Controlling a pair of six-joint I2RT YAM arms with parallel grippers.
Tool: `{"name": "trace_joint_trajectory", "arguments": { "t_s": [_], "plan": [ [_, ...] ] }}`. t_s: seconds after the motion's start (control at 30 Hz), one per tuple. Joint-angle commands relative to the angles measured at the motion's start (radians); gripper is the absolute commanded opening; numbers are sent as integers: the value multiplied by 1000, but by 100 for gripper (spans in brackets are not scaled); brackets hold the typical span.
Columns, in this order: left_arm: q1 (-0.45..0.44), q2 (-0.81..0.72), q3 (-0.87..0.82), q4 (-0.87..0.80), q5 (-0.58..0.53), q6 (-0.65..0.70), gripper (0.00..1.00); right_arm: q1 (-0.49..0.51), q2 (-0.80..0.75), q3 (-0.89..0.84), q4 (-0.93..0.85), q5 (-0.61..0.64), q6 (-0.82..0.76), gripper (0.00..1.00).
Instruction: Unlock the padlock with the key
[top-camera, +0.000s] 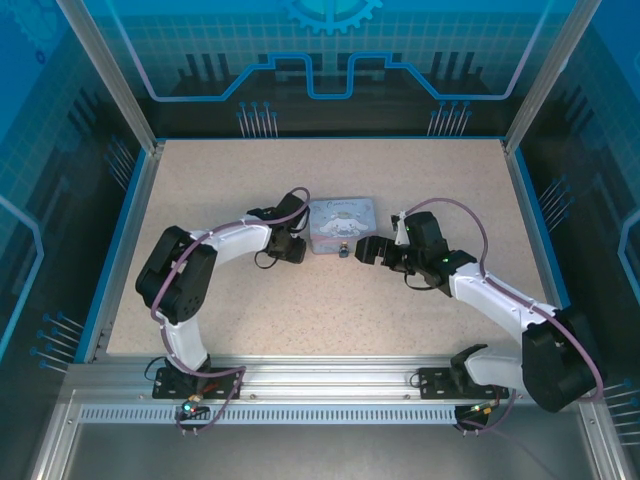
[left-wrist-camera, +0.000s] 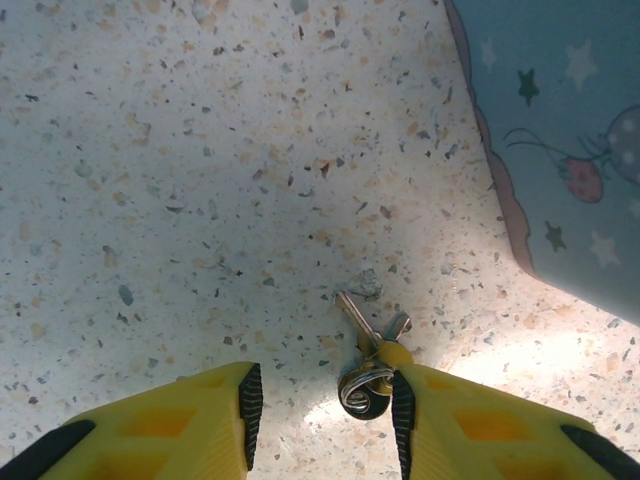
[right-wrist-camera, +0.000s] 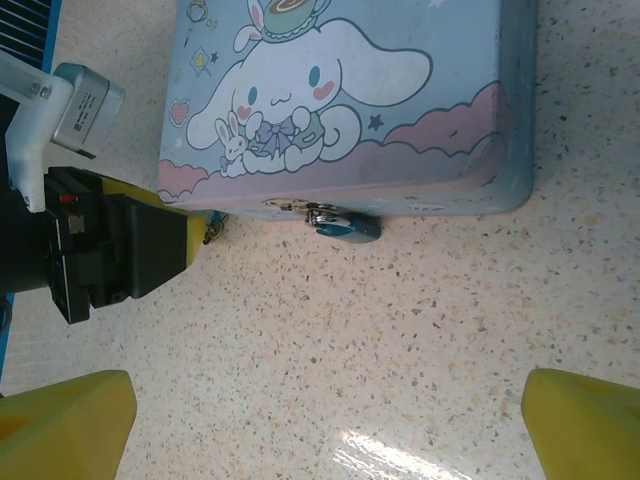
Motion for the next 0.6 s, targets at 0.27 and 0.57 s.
{"name": "trace_joint_trajectory", "arguments": {
  "t_s": [0.27,0.57],
  "plan": [
    [-14,19,-24,18,28,-13,38,-9,-7,-5,-4,20,15,100],
    [-24,33,-34,24,19,-21,35,-20,-22,-13,-11,19,17,100]
  ]
}}
